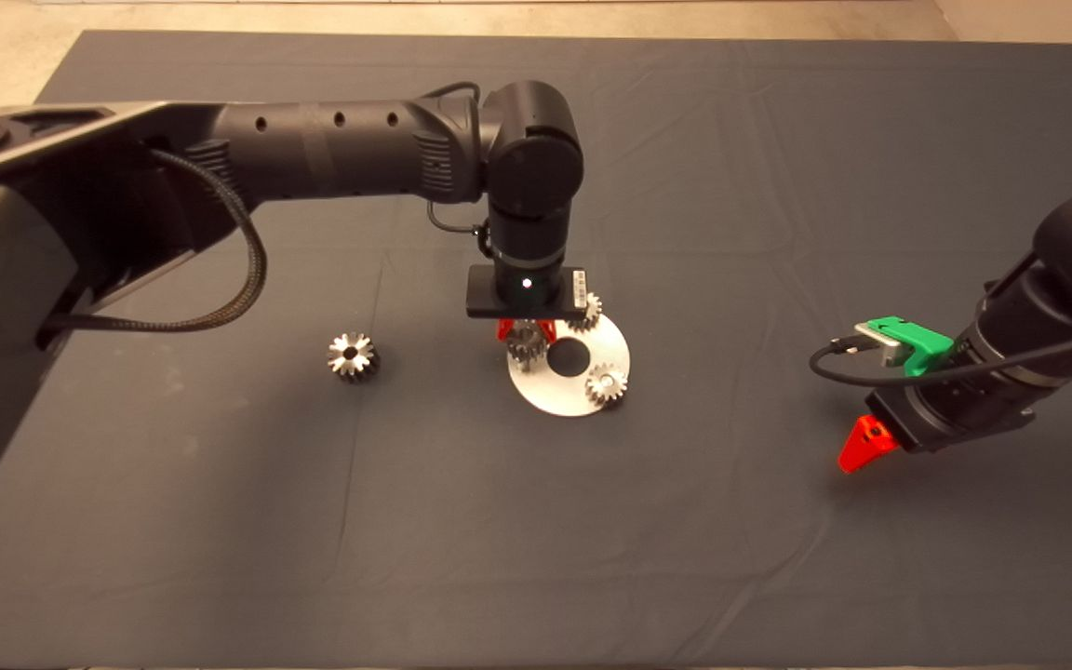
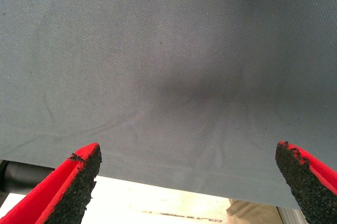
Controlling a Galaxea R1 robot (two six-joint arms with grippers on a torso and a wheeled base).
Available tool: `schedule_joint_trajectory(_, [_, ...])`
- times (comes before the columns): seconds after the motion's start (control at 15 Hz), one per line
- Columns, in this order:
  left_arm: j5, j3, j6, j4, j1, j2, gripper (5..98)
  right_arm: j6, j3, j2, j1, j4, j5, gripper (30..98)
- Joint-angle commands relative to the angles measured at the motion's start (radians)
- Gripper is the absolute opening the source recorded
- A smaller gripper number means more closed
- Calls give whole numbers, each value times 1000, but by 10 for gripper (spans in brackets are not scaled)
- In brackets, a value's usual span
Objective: Remove an incorrectly installed larger gear and replace it with the correct smaller gear
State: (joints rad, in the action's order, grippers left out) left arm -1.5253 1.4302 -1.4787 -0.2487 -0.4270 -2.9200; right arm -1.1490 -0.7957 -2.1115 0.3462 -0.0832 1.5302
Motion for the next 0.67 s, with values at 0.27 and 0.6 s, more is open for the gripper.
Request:
schedule_joint_trajectory(0.27, [-133,1,8,20,-27,1,234,5,1,9,14,-39,128,877])
schedule_joint_trajectory(0.6, [-133,-8,5,19,-22,15,235,5,0,14,15,-46,128,877])
